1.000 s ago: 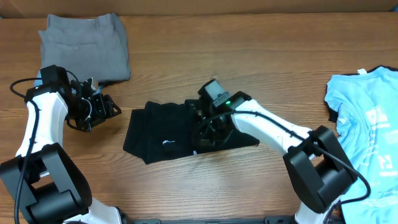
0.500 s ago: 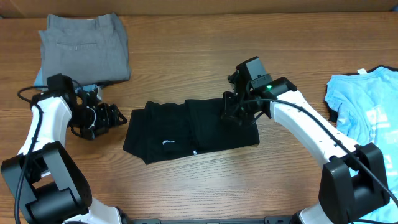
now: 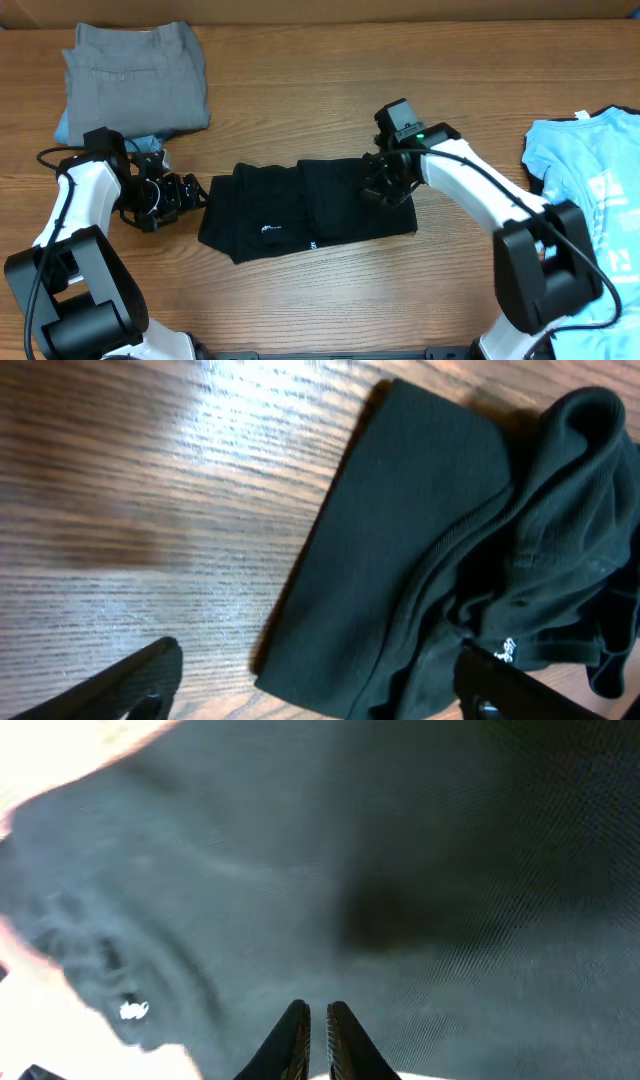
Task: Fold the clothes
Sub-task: 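Lower the right end onto the shirt and release, left gripper withdrawn, then grasp the left end of the black shirt with the left gripper, then fold the left end rightward over the shirt with the left gripper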
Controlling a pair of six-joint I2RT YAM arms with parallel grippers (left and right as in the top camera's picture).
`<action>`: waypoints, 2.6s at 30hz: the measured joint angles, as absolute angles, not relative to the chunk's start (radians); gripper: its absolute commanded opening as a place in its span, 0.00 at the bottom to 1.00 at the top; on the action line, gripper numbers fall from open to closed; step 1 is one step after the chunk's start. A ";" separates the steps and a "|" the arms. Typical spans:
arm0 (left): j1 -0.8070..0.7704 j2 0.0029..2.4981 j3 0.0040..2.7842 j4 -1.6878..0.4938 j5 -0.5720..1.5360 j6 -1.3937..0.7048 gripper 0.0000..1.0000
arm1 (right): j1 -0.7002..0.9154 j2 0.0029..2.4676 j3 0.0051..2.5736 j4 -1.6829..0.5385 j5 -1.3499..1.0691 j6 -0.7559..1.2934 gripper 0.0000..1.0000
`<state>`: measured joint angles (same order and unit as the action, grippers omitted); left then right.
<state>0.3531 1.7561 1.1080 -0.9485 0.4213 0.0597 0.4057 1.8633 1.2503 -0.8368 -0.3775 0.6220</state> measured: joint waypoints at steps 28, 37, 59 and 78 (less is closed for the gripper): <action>0.046 1.720 0.906 -0.579 0.403 0.012 0.65 | 0.406 1.928 1.250 -0.812 -0.377 0.651 0.11; -0.014 1.719 0.878 -0.528 0.419 -0.060 0.37 | 0.406 1.928 1.250 -0.812 -0.377 0.649 0.11; 0.197 1.748 1.151 -1.017 0.300 -0.053 0.04 | 0.347 1.927 1.250 -0.849 -0.440 0.582 0.10; -0.124 1.749 1.452 -1.095 0.249 -0.126 0.04 | 0.285 1.910 1.250 -0.851 -0.442 0.561 0.10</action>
<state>-0.1242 1.7489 1.4521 -1.0954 0.2489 -0.1261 0.2848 1.9102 1.2503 -0.8509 -0.4416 0.5606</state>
